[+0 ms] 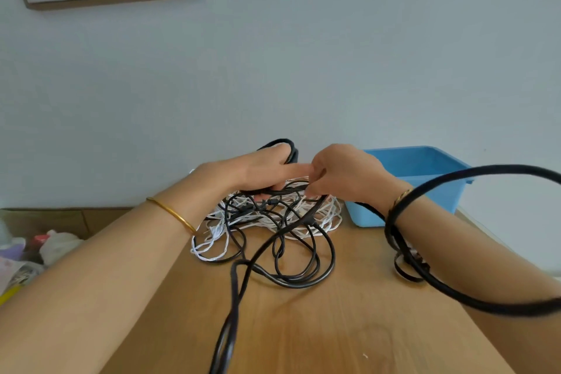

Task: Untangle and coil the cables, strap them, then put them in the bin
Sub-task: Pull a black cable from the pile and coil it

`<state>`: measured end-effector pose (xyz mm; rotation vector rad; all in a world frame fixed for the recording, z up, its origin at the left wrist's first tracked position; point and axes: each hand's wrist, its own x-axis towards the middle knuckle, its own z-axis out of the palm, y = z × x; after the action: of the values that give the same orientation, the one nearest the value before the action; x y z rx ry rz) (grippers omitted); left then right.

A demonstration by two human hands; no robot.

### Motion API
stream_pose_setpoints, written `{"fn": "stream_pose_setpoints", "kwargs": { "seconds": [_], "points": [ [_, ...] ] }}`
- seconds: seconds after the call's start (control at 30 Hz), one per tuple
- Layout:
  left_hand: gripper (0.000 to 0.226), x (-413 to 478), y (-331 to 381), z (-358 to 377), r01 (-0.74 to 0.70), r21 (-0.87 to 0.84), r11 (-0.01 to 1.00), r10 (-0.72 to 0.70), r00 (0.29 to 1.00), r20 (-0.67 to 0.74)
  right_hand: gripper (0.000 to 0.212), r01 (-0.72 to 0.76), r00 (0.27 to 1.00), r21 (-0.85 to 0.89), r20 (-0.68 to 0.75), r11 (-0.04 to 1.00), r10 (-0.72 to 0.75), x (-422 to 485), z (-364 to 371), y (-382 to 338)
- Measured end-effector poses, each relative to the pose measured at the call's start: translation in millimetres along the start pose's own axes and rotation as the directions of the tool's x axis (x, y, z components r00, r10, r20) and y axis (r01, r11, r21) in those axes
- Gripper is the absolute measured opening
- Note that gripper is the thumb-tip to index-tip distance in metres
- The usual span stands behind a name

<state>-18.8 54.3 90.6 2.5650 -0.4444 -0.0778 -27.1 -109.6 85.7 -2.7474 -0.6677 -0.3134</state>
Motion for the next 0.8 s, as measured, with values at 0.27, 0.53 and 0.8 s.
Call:
{"fn": "stream_pose_setpoints", "kwargs": {
  "seconds": [0.27, 0.53, 0.8],
  "points": [
    [0.047, -4.1, 2.1, -15.4, 0.035, 0.696, 0.717, -0.023, 0.999, -0.027, 0.038, 0.011, 0.987, -0.102, -0.16, 0.995, -0.028, 4.6, 21.2, -3.9],
    [0.038, -11.6, 0.5, -35.7, 0.134, 0.852, 0.506, 0.042, 0.983, -0.18, 0.045, 0.053, 0.956, -0.23, -0.271, 0.972, -0.117, 0.4, 29.3, 0.4],
    [0.028, -0.5, 1.6, -41.0, 0.181, 0.706, 0.685, -0.168, 0.982, -0.088, 0.084, 0.146, 0.966, -0.33, -0.157, 0.933, -0.206, -19.6, 64.3, -6.3]
  ]
}}
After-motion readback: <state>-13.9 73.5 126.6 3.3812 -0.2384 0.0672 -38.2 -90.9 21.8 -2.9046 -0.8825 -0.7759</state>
